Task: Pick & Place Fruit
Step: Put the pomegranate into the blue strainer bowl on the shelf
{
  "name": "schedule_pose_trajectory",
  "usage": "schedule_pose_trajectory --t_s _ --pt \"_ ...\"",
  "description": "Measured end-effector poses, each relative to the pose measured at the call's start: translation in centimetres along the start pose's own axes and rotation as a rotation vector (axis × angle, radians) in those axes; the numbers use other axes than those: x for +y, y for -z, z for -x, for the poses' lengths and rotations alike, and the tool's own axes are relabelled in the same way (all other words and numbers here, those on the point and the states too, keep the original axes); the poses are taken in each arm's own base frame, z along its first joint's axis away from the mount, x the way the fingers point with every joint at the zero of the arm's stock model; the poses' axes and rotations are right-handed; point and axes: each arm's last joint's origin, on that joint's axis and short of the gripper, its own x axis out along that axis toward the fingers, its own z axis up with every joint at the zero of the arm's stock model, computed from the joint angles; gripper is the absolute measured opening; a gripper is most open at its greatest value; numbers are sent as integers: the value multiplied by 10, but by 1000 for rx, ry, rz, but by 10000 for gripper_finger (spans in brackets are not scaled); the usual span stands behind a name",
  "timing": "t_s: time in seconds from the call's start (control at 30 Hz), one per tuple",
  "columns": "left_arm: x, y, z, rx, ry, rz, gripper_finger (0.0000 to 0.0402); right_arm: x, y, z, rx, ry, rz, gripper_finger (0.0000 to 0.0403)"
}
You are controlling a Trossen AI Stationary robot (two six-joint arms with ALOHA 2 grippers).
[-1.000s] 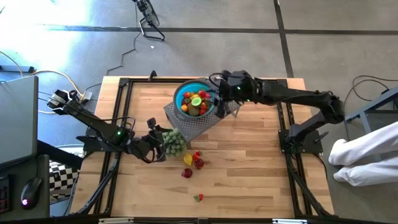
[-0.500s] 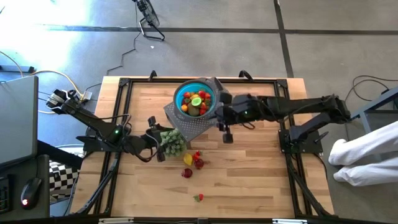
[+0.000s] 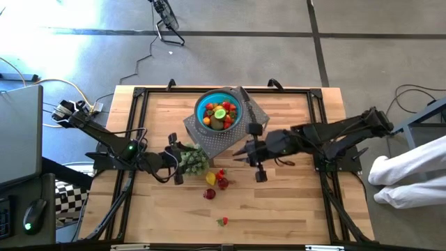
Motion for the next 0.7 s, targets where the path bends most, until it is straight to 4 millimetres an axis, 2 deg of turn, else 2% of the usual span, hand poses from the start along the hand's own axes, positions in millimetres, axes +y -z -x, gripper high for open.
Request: schedule_pose_trajectory --t_s 0.2,0.3,0.7 --pt "0 0 0 2 11 24 218 24 3 4 29 -35 41 21" --pt "0 0 0 2 13 32 218 33 5 -1 36 -55 52 7" --pt "-4 1 0 29 131 104 218 60 26 -54 121 -75 -15 3"
